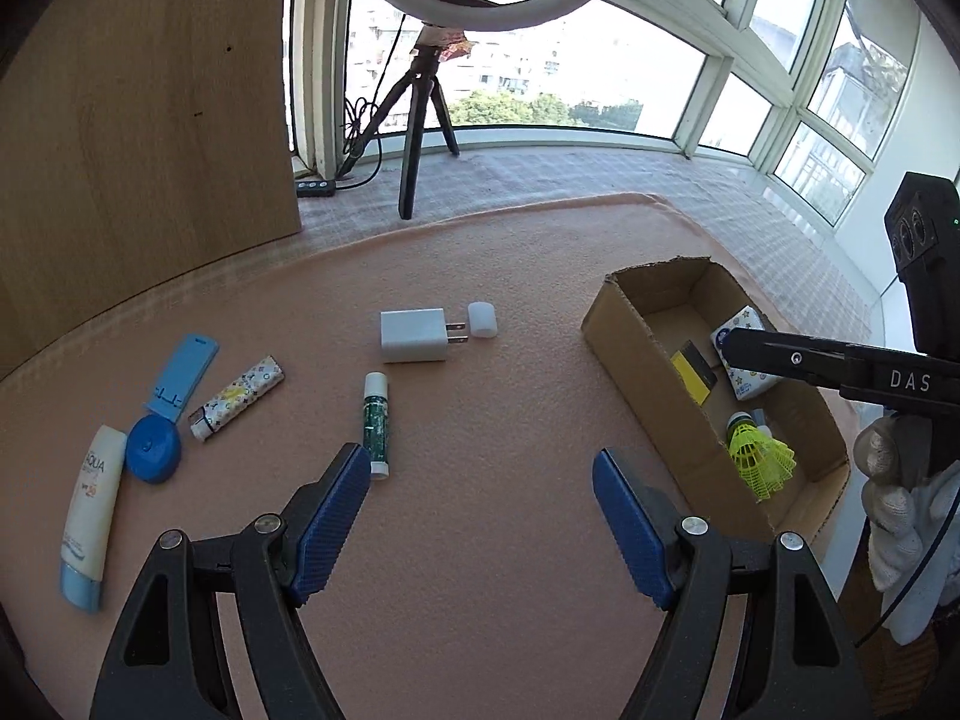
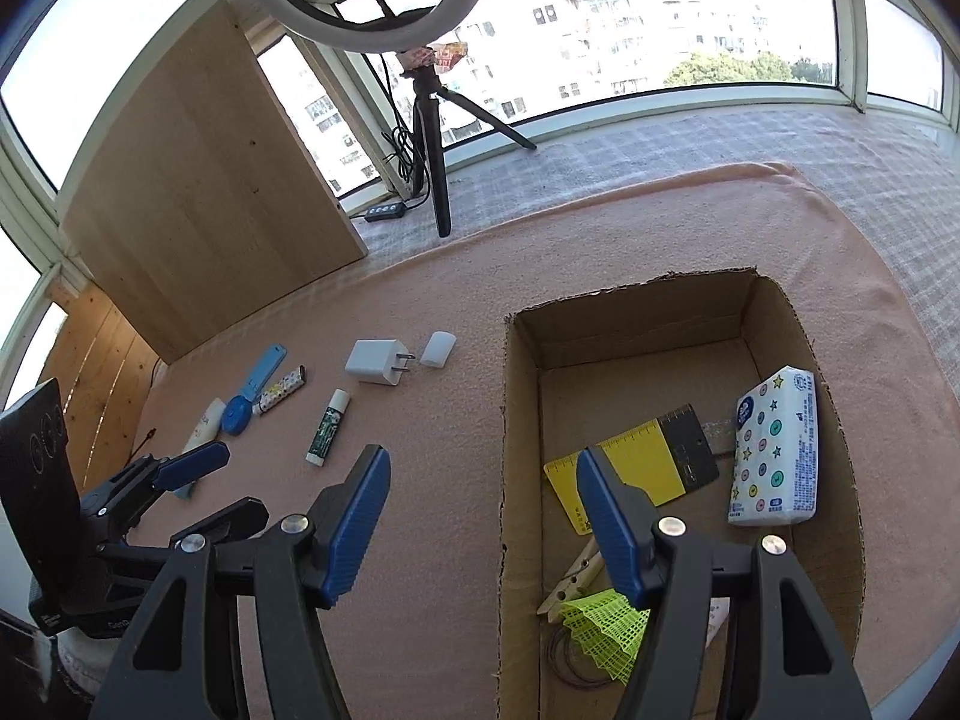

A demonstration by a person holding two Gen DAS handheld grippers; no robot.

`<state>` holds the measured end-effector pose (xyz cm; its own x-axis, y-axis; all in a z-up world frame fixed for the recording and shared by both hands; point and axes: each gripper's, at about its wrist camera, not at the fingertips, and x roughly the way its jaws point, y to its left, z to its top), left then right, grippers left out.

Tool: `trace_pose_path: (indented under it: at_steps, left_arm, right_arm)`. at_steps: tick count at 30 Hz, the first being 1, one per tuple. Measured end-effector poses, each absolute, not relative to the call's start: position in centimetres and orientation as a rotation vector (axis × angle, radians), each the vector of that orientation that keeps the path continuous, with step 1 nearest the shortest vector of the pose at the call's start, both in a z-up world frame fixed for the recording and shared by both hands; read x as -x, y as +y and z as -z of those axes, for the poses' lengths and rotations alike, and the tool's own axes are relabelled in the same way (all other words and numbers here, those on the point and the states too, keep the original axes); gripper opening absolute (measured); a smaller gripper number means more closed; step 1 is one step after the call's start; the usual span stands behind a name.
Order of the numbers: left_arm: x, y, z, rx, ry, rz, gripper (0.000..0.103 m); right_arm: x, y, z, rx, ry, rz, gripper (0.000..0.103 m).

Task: Organize objects
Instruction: 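Grasp the patterned lighter with the left gripper while the right gripper grasps the green glue stick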

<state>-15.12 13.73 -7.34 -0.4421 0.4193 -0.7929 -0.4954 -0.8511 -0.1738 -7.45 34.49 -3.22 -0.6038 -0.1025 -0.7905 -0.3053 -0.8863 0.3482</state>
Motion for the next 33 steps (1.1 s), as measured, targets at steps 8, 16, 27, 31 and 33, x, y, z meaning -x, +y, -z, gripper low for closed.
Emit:
trace_pose_path:
  at_steps: [8,16,27,31,33]
  left_arm:
    - [18.3,6.1,8.1,1.306,0.03,-2.379,0.079]
    - [22.1,2.9,9.6,1.361,0.04,-2.413,0.07]
    - [26.3,5.1,12.2,1.387,0.183,-2.364,0.063]
    - [27.8,5.8,13.3,1.403,0.217,-2.344,0.063]
    - [28.5,5.9,13.9,1.416,0.23,-2.335,0.063]
  right_arm:
    - [9.3,30.0,4.0,1.425,0.637,-2.654,0.061]
    - [11.1,27.2,5.2,1.484,0.678,-2.644,0.061]
    - [15.3,24.7,7.7,1.584,0.675,-2.614,0.057]
    - [17.0,24.1,8.6,1.616,0.674,-2.601,0.053]
    - [17.9,23.8,9.1,1.637,0.676,-2.591,0.051]
